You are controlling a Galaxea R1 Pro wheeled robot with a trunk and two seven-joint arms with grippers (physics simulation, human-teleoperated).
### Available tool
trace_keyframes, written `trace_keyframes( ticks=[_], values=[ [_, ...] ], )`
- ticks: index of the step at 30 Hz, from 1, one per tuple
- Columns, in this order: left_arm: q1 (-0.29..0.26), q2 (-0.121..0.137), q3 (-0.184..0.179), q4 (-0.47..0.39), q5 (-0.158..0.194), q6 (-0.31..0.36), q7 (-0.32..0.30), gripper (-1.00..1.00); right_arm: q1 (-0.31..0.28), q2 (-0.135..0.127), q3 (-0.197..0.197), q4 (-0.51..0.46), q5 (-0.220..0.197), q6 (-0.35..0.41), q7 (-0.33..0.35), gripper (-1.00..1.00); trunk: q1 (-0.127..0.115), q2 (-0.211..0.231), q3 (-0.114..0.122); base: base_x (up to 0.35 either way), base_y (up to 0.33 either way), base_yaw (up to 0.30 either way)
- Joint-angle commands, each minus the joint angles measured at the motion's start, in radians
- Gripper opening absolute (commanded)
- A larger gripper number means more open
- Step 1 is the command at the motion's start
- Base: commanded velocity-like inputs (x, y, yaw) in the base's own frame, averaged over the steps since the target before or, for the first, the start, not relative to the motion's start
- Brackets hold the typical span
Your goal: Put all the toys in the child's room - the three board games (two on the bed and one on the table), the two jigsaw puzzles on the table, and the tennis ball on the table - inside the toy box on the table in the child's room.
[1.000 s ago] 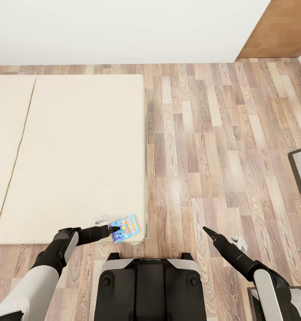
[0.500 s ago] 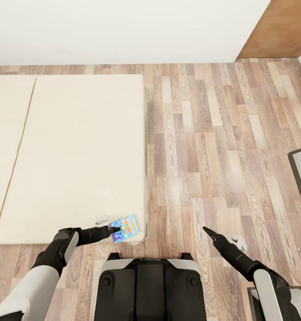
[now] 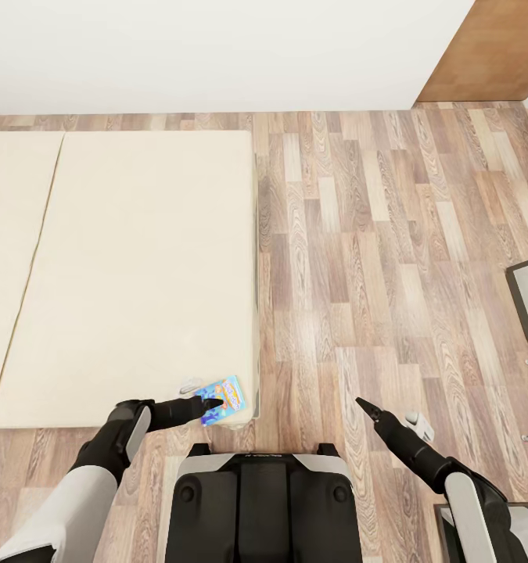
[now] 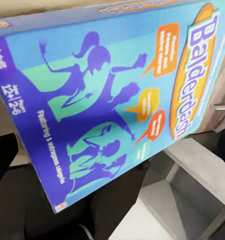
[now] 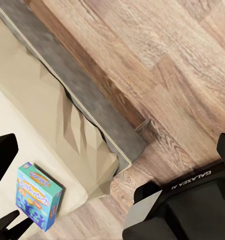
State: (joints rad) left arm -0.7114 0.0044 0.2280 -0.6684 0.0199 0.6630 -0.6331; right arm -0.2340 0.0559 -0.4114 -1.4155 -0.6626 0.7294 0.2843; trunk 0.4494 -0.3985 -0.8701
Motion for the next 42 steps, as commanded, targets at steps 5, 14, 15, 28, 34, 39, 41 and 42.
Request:
trace_keyframes(
  ticks=[5,14,15,28,34,39,41,42],
  values=[
    [0.0,-0.004,0.004,0.0,0.004,0.007,-0.003,1.0,-0.001,0.003,-0.003,0.0,0.002,0.007,0.004,1.0,0.001,-0.002,-0.001,0.0,0.0,0.0],
    [0.0,-0.004,0.004,0.0,0.005,0.007,-0.005,1.0,-0.001,0.001,-0.003,0.001,0.002,0.007,0.004,1.0,0.001,-0.002,-0.001,0.0,0.0,0.0],
    [0.0,-0.004,0.004,0.0,0.005,0.007,-0.005,1.0,-0.001,0.001,-0.004,0.001,0.002,0.007,0.004,1.0,0.001,-0.002,-0.001,0.0,0.0,0.0],
    [0.0,-0.004,0.004,0.0,0.005,0.009,-0.009,1.0,-0.001,0.0,-0.004,0.0,0.0,0.007,0.005,1.0,0.001,-0.002,-0.001,0.0,0.0,0.0],
    [0.0,-0.004,0.004,0.0,0.006,0.009,-0.01,1.0,-0.001,0.0,-0.004,0.0,0.0,0.007,0.006,1.0,0.001,-0.002,-0.001,0.0,0.0,0.0],
    [0.0,-0.004,0.004,0.0,0.006,0.009,-0.01,1.0,-0.001,0.0,-0.004,0.0,0.0,0.007,0.006,1.0,0.001,-0.002,-0.001,0.0,0.0,0.0],
    [0.0,-0.004,0.004,0.0,0.006,0.009,-0.01,1.0,-0.001,0.0,-0.004,0.0,0.0,0.007,0.006,1.0,0.001,-0.002,-0.001,0.0,0.0,0.0],
    [0.0,-0.004,0.004,0.0,0.006,0.009,-0.01,1.0,-0.001,0.0,-0.004,0.0,0.0,0.007,0.006,1.0,0.001,-0.002,-0.001,0.0,0.0,0.0]
  ],
)
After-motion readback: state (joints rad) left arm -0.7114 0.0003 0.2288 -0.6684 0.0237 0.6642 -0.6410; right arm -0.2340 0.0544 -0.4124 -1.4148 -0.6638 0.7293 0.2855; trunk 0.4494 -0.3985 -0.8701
